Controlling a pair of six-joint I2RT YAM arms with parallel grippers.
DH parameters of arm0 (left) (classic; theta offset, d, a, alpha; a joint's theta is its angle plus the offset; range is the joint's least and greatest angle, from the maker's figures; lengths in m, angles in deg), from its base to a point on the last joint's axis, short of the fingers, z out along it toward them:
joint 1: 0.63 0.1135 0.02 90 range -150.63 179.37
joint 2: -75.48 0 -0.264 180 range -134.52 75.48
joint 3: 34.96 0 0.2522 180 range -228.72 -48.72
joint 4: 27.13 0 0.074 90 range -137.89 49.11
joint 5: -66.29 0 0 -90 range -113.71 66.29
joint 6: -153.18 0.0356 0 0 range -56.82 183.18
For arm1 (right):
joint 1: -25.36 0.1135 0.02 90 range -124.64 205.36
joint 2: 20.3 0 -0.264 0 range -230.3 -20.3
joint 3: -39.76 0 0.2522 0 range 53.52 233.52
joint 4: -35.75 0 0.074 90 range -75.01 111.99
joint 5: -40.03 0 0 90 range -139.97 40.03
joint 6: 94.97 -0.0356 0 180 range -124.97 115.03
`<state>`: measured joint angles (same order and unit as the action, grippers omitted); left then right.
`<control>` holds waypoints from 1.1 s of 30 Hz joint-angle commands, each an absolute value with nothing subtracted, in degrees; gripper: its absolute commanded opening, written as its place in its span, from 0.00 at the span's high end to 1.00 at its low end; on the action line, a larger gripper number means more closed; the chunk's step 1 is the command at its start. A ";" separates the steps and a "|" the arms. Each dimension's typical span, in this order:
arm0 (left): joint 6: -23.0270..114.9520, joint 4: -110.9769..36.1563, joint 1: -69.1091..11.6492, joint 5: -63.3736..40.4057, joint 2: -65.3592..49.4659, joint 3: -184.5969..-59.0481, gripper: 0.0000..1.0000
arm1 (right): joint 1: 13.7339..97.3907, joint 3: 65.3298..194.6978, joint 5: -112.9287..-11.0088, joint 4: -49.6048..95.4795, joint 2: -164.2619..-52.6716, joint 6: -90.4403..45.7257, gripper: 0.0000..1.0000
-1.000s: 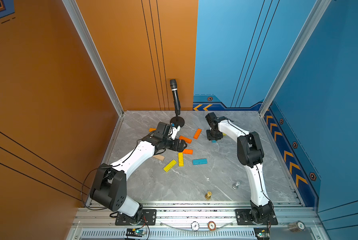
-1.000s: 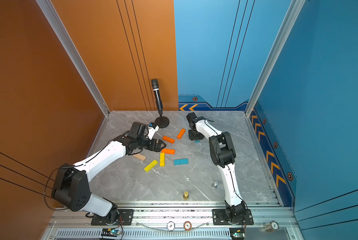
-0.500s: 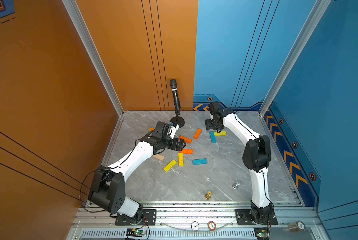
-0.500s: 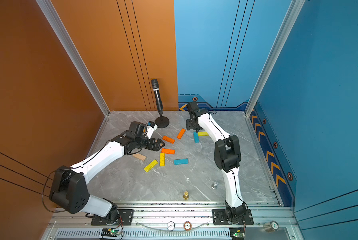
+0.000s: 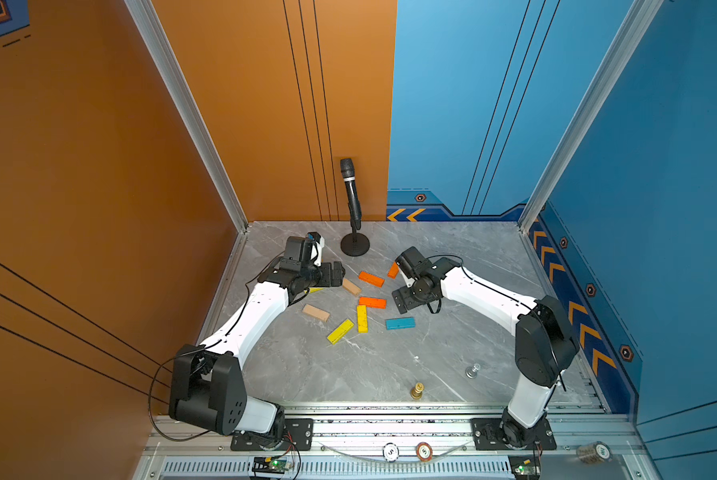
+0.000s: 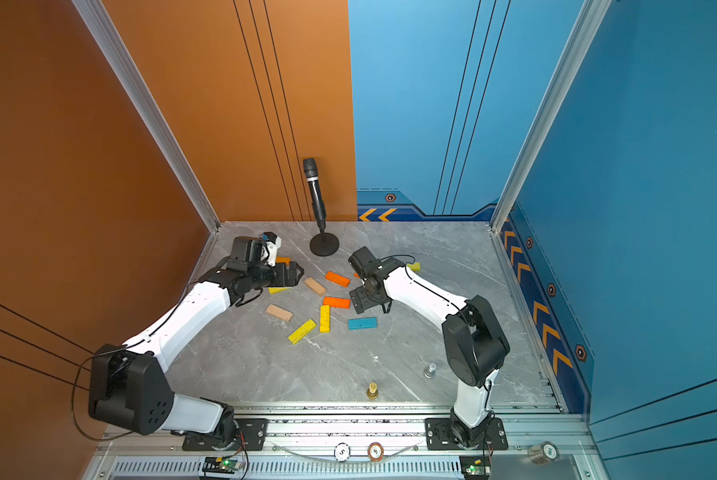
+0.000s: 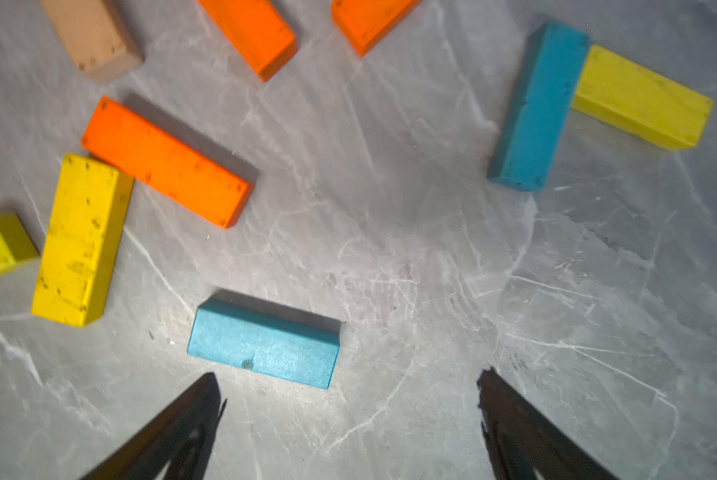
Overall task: Assemble the number 6 with building blocks
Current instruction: Adjust the building block at the center of the board, then pick up the building block from the center of the board.
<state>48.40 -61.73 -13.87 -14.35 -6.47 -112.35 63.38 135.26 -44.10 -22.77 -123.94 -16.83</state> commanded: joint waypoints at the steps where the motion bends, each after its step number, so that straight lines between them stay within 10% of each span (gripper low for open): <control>1: 47.52 -62.78 -12.86 -15.50 -5.37 -112.45 0.02 | 64.47 134.79 -45.05 -25.28 -124.70 -13.39 0.01; 33: 47.83 -61.11 -12.58 -10.78 -5.52 -111.64 0.02 | 68.77 136.99 -50.06 -23.11 -134.81 27.27 0.25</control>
<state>48.11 -61.51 -12.90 -12.36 -6.47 -112.16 69.02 135.04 -48.32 -21.91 -133.47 25.20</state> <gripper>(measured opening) 0.976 0.757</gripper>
